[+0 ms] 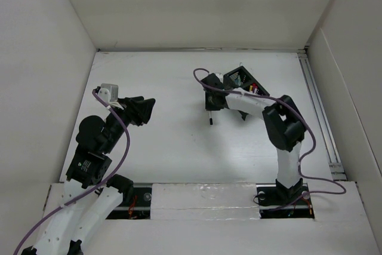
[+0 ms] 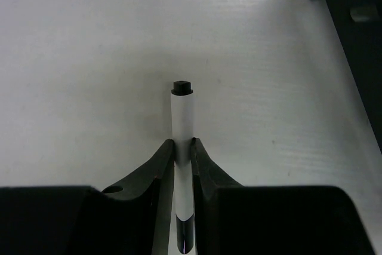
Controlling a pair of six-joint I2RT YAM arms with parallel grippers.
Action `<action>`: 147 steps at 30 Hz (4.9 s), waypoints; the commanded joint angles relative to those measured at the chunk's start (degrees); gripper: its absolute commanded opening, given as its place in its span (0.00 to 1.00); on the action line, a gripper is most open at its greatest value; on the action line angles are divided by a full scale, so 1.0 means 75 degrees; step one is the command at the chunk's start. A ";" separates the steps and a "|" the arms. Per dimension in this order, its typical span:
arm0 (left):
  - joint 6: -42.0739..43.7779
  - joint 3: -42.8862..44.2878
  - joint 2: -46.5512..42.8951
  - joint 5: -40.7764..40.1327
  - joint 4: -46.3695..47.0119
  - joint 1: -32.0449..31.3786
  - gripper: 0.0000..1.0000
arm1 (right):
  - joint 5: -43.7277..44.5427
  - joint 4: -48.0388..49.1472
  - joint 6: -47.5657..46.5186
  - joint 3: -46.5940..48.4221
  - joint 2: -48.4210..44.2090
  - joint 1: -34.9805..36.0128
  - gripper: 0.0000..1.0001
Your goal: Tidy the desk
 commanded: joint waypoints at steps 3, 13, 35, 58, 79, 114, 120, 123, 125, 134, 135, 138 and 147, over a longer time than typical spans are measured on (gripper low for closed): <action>0.0064 -0.0036 -0.0027 0.0064 0.0380 0.0032 0.46 | -0.0880 0.2114 0.0294 -0.1135 -0.2303 -0.0200 0.00; 0.0053 -0.0036 -0.0062 0.0076 0.0380 0.0032 0.46 | 0.0730 0.2913 0.0448 -0.2004 -0.4310 -0.1734 0.00; 0.0053 -0.0036 0.0043 0.0122 0.0415 0.0032 0.46 | 0.4018 0.3253 0.0482 -0.3129 -0.4288 -0.2498 0.00; 0.0064 -0.0048 0.0441 0.0006 0.0380 0.0032 0.46 | 0.1444 0.4002 0.0939 -0.3668 -0.4990 -0.2998 0.57; 0.0334 -0.0224 0.1180 -0.0029 0.0697 0.0032 0.44 | -0.2169 0.3886 0.1338 -0.3340 -0.2834 -0.4058 0.00; 0.0158 -0.0329 0.0220 0.0204 0.0825 0.0032 0.44 | -0.1374 0.0305 0.0473 0.2370 0.1029 -0.3916 0.32; 0.0123 -0.0282 -0.0144 0.0357 0.0814 0.0032 0.45 | -0.0728 -0.1185 0.0190 0.4660 0.2227 -0.3845 0.46; 0.0100 -0.0282 -0.0343 0.0427 0.0814 0.0032 0.45 | -0.0599 -0.1890 0.0038 0.5973 0.3033 -0.3845 0.51; 0.0123 -0.0271 -0.0530 0.0299 0.0767 -0.0061 0.45 | -0.0529 -0.2721 -0.0091 0.6629 0.3516 -0.3682 0.52; 0.0123 -0.0247 -0.1093 0.0111 0.0662 -0.0203 0.46 | -0.0247 -0.3075 -0.0080 0.6621 0.3752 -0.3494 0.36; 0.0123 -0.0247 -0.1128 0.0123 0.0662 -0.0203 0.46 | -0.0271 -0.3215 -0.0092 0.6667 0.3764 -0.3494 0.36; 0.0111 -0.0235 -0.1234 0.0123 0.0673 -0.0203 0.46 | -0.0353 -0.3520 -0.0092 0.6914 0.3811 -0.3494 0.29; 0.0099 -0.0259 -0.1375 0.0158 0.0650 -0.0203 0.46 | -0.0352 -0.2926 -0.0068 0.4240 0.2222 -0.3259 0.00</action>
